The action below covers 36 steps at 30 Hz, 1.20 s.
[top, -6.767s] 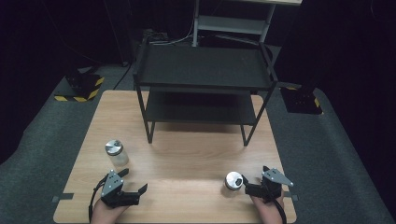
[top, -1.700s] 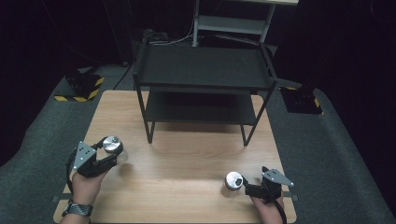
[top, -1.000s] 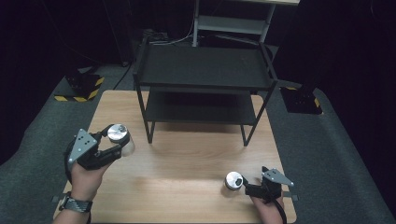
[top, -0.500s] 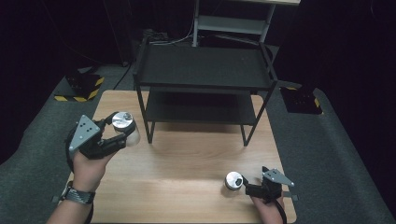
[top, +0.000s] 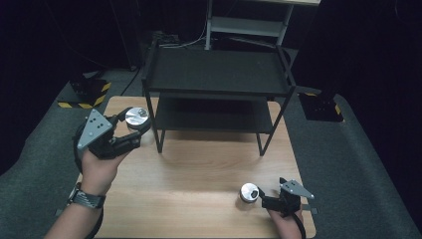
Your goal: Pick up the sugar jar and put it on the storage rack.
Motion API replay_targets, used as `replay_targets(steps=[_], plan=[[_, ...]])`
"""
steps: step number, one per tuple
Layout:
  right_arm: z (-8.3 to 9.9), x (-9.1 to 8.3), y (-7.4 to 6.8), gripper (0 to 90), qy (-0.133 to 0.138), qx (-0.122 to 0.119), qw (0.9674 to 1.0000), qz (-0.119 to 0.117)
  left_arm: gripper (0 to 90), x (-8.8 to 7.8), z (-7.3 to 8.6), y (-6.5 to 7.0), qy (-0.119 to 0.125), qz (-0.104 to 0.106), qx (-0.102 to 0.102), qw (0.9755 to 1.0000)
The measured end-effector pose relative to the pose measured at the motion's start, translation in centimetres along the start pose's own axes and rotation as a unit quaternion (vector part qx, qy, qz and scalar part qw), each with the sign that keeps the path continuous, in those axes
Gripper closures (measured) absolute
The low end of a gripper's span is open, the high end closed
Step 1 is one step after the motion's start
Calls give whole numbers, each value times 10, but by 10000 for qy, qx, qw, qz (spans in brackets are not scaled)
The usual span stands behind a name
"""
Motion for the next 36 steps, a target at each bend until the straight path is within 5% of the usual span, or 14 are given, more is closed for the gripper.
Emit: replay_targets(steps=[14, 36], plan=[[0, 0, 1, 18, 11, 35, 10000, -18, 347, 26, -29, 2, 92, 152, -138, 9997], [1, -1, 2, 18, 25, 37, 10000, -30, 347, 66, -70, 6, 292, 63, -148, 9994]])
Point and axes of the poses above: each handheld gripper's, and its own axes: x roughly forward along the jaws, z roughly out of its underside, y roughly to its right, the point moved 4 cm from there along x, roughly forward along the jaws, and after that the axes turned 9 degrees about y, right-handed, at the moved point
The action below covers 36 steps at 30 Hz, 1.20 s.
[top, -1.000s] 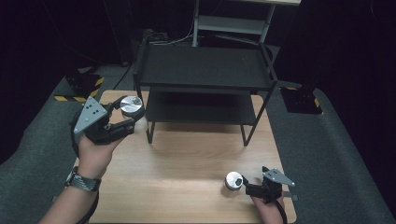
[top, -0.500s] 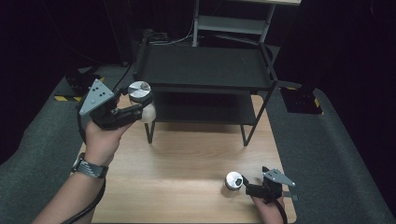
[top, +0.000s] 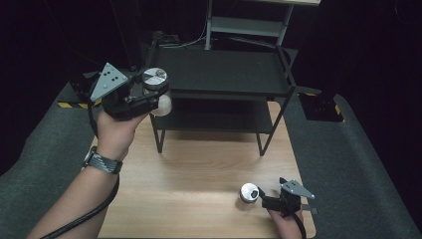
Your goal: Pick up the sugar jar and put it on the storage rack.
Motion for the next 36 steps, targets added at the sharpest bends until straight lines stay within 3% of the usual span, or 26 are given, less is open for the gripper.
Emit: replay_targets(steps=[6, 15, 25, 36], plan=[[0, 0, 0, 18, 1, -5, 10000, -2, 347, 16, -10, 3, 7, -10, 85, 10000], [1, -1, 0, 17, 41, -12, 10000, -13, 347, 44, -16, 1, 23, -38, -98, 9999], [1, -1, 0, 17, 40, -21, 10000, -24, 347, 71, -16, 6, -35, -182, 49, 9998], [2, -1, 1, 17, 65, -11, 10000, -31, 347, 100, -13, 2, -158, -317, 0, 9994]])
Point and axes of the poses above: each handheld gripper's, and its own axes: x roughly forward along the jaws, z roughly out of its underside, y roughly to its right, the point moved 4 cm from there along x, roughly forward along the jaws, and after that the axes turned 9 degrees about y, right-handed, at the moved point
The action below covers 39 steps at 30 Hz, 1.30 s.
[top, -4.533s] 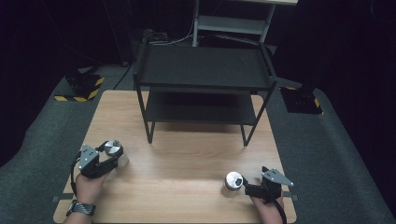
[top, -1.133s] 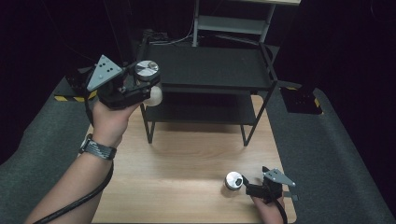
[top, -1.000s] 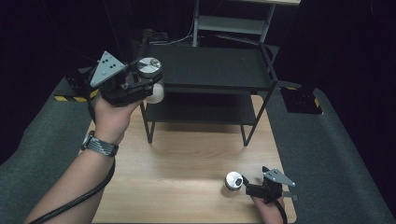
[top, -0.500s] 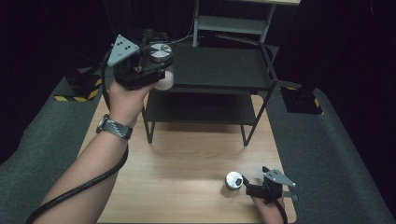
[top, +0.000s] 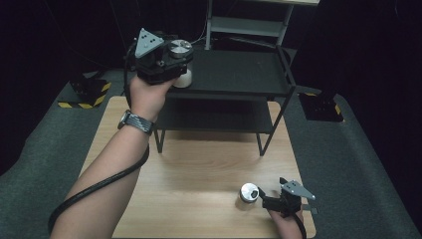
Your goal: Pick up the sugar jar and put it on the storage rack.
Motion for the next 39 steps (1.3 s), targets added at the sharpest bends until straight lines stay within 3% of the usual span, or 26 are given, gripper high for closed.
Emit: replay_targets(steps=[16, 39], plan=[[0, 0, 0, 17, -12, -34, 10000, -24, 347, 27, 5, 7, -57, -43, 23, 10000], [-1, 1, -1, 17, -26, -68, 10000, -41, 342, 29, 6, 4, -83, -3, -22, 10000]])
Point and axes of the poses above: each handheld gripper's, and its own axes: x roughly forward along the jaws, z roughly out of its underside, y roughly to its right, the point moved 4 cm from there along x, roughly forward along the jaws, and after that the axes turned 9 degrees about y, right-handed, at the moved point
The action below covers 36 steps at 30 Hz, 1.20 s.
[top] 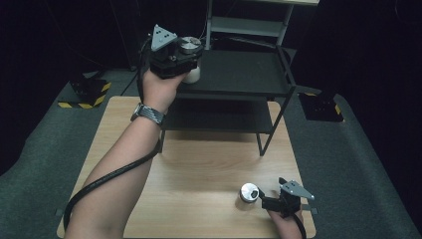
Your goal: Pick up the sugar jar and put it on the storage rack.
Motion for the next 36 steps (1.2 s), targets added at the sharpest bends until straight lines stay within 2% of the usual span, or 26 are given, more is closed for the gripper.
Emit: replay_targets(steps=[12, 15, 16, 20, 23, 31, 36], plan=[[1, -1, 1, 17, 33, 24, 10000, -8, 332, 0, -2, 1, -64, -4, 58, 10000], [0, 0, 1, 17, 12, 17, 10000, -8, 307, -1, -1, -1, -73, 24, 66, 9999], [0, 0, 0, 17, 8, 2, 10000, -8, 249, 0, -1, -3, -114, 78, 23, 9999], [0, 0, 0, 17, 11, 5, 10000, -7, 222, -2, 1, -5, -82, 132, 27, 9999], [0, 0, 0, 17, -5, -13, 10000, -3, 184, -6, 3, -6, -22, 121, 10, 9999], [0, 0, 0, 17, 5, -11, 10000, -10, 92, -15, 3, -10, -41, 106, -80, 9999], [0, 0, -1, 18, -17, -36, 10000, -6, 51, -24, 6, -11, -55, 80, -22, 10000]])
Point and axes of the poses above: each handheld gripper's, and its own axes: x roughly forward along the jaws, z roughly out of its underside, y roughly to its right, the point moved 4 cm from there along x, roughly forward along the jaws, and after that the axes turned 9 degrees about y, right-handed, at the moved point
